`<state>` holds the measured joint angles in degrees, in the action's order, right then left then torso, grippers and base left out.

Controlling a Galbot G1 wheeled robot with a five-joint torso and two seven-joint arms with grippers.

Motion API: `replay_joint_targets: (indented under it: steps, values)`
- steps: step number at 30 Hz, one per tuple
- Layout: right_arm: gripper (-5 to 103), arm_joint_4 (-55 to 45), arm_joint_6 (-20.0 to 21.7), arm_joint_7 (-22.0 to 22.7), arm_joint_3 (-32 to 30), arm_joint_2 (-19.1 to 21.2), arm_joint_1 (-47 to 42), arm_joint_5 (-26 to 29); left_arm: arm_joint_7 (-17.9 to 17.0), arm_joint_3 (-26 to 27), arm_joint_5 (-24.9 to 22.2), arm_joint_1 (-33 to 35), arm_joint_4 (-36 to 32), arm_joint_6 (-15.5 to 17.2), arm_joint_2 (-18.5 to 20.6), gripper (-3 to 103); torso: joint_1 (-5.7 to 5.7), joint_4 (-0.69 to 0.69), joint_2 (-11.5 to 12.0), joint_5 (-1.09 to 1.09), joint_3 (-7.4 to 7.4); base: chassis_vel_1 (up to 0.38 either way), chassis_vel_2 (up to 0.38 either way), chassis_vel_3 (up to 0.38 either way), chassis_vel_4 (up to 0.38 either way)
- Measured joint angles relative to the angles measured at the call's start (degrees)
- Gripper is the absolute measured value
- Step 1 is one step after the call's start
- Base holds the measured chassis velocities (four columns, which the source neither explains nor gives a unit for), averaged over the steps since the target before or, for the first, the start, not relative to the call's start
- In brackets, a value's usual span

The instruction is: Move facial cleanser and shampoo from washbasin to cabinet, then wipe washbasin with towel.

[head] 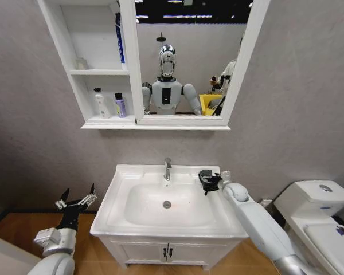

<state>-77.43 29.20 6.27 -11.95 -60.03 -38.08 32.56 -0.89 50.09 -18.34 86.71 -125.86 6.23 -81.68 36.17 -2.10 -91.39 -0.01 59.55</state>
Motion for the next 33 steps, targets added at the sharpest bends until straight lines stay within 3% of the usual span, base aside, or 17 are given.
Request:
replay_joint_targets:
  steps: [6, 12, 19, 24, 26, 33]
  values:
    - [97, -0.8, 0.8, 3.1, -0.4, -0.5, -1.1, -0.1, -0.1, 0.2, 0.0, 0.0, 0.4, -0.1, -0.2, 100, 0.00, 0.01, 0.0, 0.01, 0.00, 0.000, 0.000, 0.000, 0.000]
    - [101, -0.3, 0.7, 3.2, -1.1, -0.4, -1.4, -0.6, -0.2, -0.2, 0.4, 0.1, 0.5, -0.3, -0.5, 100, 0.00, 0.00, 0.0, 0.00, 0.00, 0.000, 0.000, 0.000, 0.000]
    - [96, 1.6, -1.5, 2.0, -1.0, -0.1, -1.4, -1.0, -0.3, -0.4, 0.7, 0.1, 0.6, -0.8, -0.9, 100, 0.00, 0.01, 0.0, 0.01, 0.00, 0.000, 0.000, 0.000, 0.000]
    - [78, 4.0, -4.2, 0.3, -0.5, -0.5, -0.6, -2.5, -0.7, -1.0, 0.7, 0.1, 0.1, -0.9, -1.1, 100, 0.00, 0.00, 0.0, 0.01, 0.00, 0.000, 0.000, 0.000, 0.000]
    - [78, 4.3, -4.4, 0.1, -0.5, -0.6, -0.6, -2.7, -0.8, -1.0, 0.7, 0.1, -0.1, -0.8, -1.2, 100, 0.00, 0.00, 0.0, 0.01, 0.00, 0.000, 0.000, 0.000, 0.000]
    - [44, 4.6, -4.9, -0.1, -0.5, -1.2, -0.6, -3.6, -1.7, -1.7, 1.5, -0.2, -0.6, -0.5, -1.5, 100, 0.00, 0.00, 0.0, 0.01, 0.00, 0.000, 0.000, 0.000, 0.000]
